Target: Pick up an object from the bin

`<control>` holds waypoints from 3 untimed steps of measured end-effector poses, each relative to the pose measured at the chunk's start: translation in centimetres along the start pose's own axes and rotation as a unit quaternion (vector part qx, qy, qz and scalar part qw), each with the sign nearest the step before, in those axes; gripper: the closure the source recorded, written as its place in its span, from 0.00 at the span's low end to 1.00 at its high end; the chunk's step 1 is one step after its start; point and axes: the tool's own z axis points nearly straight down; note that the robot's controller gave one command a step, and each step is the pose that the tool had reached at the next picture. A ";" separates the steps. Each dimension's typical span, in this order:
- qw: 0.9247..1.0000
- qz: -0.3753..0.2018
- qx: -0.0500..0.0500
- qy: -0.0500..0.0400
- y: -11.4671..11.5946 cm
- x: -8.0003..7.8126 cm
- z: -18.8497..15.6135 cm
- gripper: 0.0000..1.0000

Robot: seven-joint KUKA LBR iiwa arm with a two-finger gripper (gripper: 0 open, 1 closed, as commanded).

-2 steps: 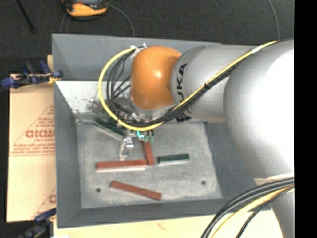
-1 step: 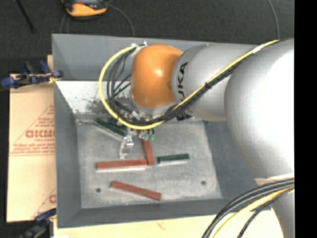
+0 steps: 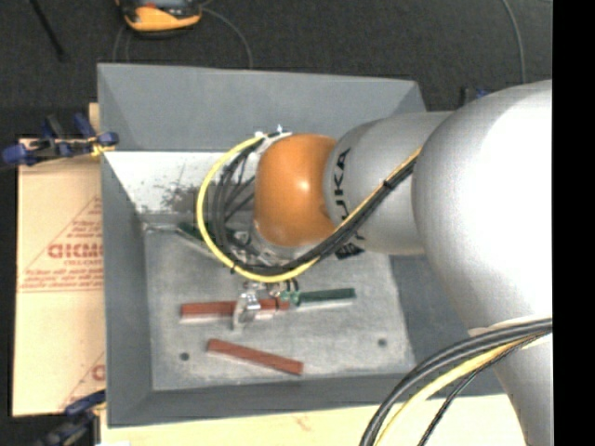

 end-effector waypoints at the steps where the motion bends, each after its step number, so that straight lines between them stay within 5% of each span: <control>1: 1.000 -0.003 -0.001 -0.002 0.0 -0.1 -0.1 0.00; 3: 0.995 0.096 0.001 -0.003 -0.1 1.4 0.3 0.00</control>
Offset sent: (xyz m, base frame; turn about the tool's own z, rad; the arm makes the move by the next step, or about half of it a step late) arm -0.0145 -0.0003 -0.0101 0.1017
